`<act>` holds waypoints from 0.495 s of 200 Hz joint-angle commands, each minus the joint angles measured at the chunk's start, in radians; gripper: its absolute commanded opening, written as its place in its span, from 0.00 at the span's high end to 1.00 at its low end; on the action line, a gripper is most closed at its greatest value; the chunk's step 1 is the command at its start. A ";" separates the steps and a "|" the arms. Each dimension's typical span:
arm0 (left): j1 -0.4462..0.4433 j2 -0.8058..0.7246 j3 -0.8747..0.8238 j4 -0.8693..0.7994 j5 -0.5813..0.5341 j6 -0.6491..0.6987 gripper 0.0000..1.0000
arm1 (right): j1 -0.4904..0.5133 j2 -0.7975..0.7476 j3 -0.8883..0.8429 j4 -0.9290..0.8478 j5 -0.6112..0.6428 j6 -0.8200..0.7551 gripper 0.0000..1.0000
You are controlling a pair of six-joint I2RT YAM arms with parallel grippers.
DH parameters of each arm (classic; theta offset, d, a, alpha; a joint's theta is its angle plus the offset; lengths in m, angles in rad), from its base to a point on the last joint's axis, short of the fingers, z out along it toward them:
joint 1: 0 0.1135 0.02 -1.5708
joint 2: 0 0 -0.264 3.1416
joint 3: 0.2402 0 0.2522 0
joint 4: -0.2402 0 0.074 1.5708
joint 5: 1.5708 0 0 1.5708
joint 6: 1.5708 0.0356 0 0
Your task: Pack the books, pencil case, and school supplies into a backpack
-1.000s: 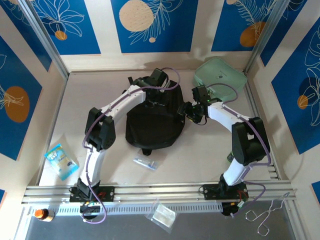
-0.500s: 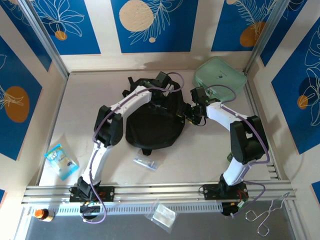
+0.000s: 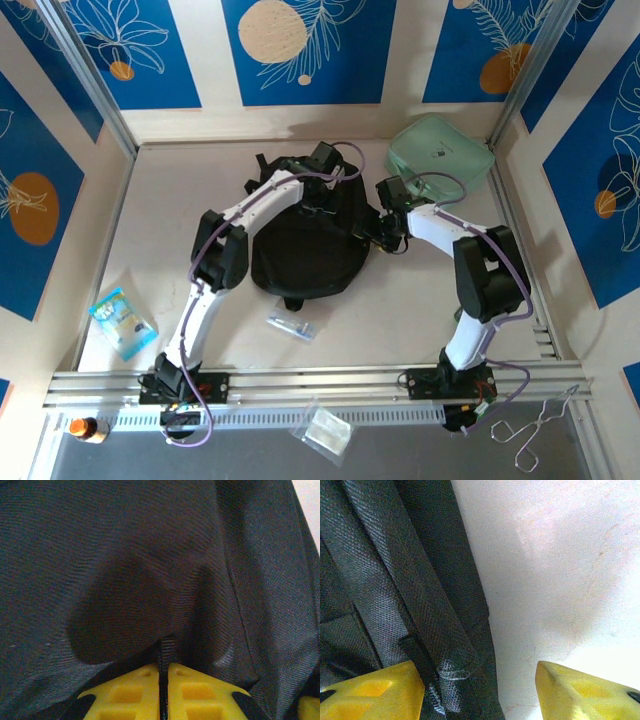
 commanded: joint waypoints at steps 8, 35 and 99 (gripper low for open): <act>0.052 -0.076 -0.042 0.033 0.037 -0.074 0.92 | 0.009 0.033 0.008 -0.098 0.059 0.005 0.42; 0.070 -0.111 -0.108 0.077 0.077 -0.096 0.92 | 0.010 0.040 0.006 -0.104 0.076 0.009 0.42; 0.085 -0.148 -0.165 0.084 0.002 -0.076 1.00 | 0.013 0.049 0.006 -0.104 0.088 0.016 0.47</act>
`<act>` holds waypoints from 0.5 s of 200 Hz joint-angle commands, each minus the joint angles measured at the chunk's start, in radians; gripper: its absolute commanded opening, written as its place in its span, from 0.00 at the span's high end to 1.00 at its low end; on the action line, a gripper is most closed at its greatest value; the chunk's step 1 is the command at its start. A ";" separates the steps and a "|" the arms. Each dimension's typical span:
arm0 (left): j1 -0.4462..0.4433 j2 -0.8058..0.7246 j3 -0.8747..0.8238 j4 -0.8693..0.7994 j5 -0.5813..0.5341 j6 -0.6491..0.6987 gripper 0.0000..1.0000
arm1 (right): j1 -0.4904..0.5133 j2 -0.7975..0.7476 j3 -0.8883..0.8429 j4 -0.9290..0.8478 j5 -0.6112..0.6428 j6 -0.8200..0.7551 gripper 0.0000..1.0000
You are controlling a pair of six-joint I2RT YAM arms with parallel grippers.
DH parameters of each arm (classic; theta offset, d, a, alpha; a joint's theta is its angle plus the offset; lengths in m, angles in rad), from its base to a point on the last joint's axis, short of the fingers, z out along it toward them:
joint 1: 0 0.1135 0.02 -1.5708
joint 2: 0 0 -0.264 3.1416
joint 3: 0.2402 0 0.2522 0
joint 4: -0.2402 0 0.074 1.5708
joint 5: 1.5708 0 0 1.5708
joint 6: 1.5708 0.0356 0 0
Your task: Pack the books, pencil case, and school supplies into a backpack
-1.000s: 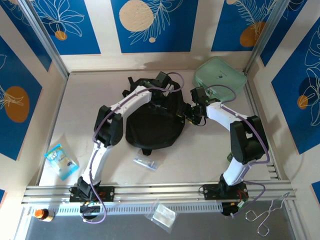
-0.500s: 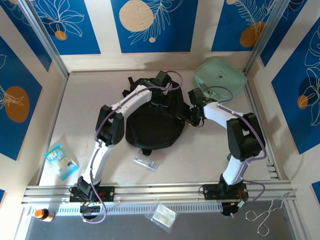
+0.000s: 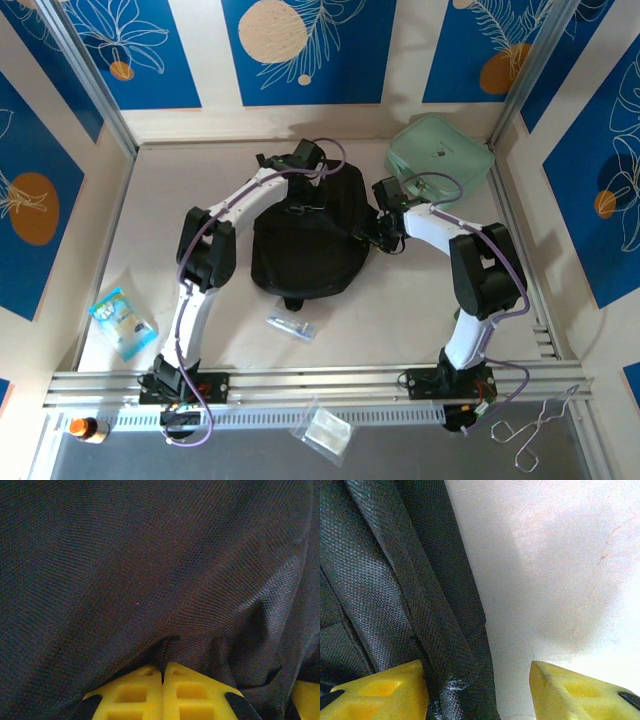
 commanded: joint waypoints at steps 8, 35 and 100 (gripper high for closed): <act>0.022 -0.075 -0.028 0.018 -0.097 0.013 1.00 | 0.001 0.027 -0.003 -0.106 0.060 0.008 0.48; 0.028 -0.135 -0.083 0.022 -0.215 0.031 1.00 | 0.001 0.029 -0.004 -0.113 0.080 0.011 0.49; 0.114 -0.310 -0.319 0.079 -0.349 0.034 1.00 | -0.005 0.042 0.007 -0.120 0.111 0.009 0.50</act>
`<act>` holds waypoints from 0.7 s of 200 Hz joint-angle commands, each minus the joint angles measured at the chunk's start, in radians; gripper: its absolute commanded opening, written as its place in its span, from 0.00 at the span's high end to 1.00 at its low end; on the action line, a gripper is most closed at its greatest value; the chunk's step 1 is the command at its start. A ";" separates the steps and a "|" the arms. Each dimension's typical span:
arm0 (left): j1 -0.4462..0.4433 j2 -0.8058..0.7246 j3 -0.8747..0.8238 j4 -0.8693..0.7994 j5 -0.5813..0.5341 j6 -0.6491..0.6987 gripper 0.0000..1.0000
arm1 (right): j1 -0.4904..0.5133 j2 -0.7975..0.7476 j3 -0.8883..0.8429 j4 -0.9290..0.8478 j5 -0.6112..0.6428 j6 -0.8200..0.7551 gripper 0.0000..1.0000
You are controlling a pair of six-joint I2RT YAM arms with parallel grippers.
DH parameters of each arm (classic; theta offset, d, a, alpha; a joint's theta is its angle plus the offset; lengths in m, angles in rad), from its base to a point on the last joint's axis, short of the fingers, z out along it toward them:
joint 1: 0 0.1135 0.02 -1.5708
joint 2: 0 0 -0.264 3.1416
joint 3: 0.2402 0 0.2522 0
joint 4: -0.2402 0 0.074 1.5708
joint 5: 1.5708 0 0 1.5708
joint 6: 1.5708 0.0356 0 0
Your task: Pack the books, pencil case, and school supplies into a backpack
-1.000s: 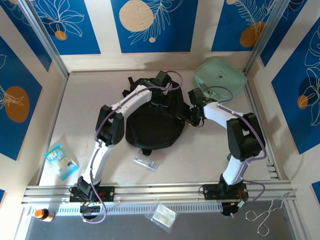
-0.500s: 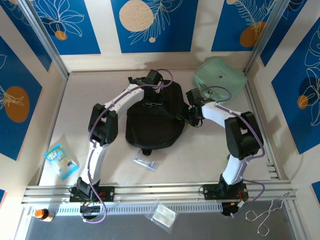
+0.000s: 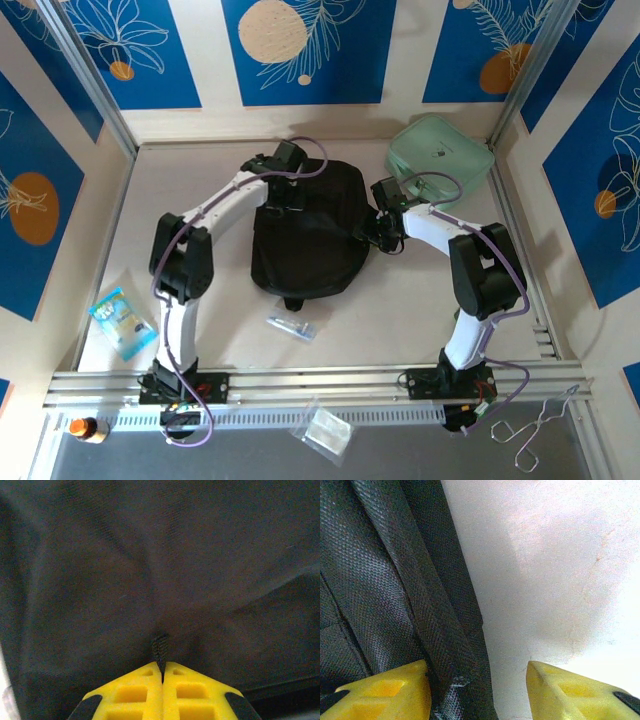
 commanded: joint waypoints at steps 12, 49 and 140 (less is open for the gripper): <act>0.093 -0.106 -0.104 0.054 -0.118 0.005 1.00 | -0.011 0.044 0.014 -0.119 0.095 0.005 0.50; 0.160 -0.153 -0.209 0.082 -0.106 -0.022 1.00 | -0.025 0.089 0.064 -0.090 0.141 -0.047 0.50; 0.194 -0.339 -0.341 0.134 0.028 -0.078 0.48 | -0.044 0.121 0.291 -0.036 0.121 -0.277 0.46</act>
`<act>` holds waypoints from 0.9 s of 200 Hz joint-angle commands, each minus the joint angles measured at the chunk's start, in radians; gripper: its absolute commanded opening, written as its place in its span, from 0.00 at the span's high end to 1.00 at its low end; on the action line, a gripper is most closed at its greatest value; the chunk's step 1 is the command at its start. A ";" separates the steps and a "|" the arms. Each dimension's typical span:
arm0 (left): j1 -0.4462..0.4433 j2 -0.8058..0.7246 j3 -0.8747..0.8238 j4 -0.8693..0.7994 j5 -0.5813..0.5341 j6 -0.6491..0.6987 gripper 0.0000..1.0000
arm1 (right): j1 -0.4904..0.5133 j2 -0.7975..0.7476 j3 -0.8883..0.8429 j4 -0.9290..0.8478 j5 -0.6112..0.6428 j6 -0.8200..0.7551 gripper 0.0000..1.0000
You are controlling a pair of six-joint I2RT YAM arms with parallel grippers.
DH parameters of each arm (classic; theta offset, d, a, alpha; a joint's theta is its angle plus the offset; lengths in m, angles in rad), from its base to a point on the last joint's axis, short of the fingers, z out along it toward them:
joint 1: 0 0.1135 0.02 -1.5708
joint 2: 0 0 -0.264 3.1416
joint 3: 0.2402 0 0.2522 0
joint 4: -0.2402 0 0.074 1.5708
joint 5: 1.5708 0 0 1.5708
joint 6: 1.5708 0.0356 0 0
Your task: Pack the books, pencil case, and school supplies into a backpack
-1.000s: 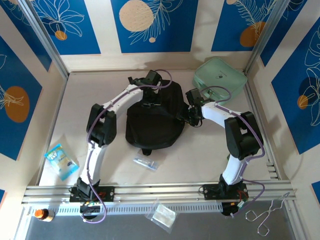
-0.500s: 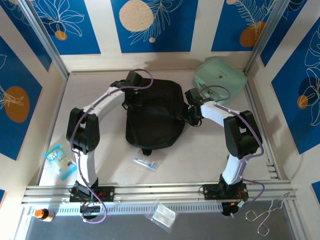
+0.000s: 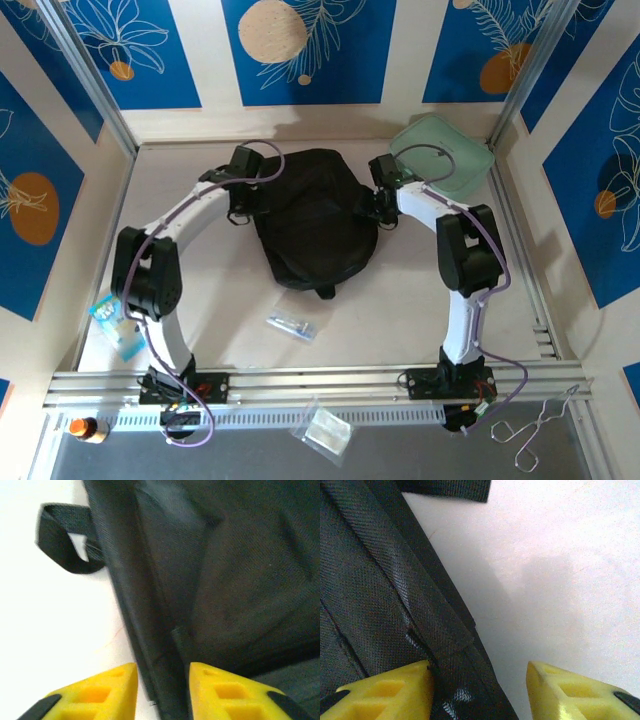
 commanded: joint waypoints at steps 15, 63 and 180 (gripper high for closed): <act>0.058 -0.162 -0.078 0.024 0.025 -0.031 0.36 | 0.025 -0.150 -0.027 -0.025 -0.024 -0.106 0.40; 0.146 -0.312 -0.268 0.109 0.041 -0.073 0.10 | 0.195 -0.357 -0.163 -0.102 -0.054 -0.103 0.27; 0.443 -0.480 -0.576 0.243 0.260 -0.184 0.00 | 0.760 -0.161 -0.027 -0.260 -0.027 -0.328 0.33</act>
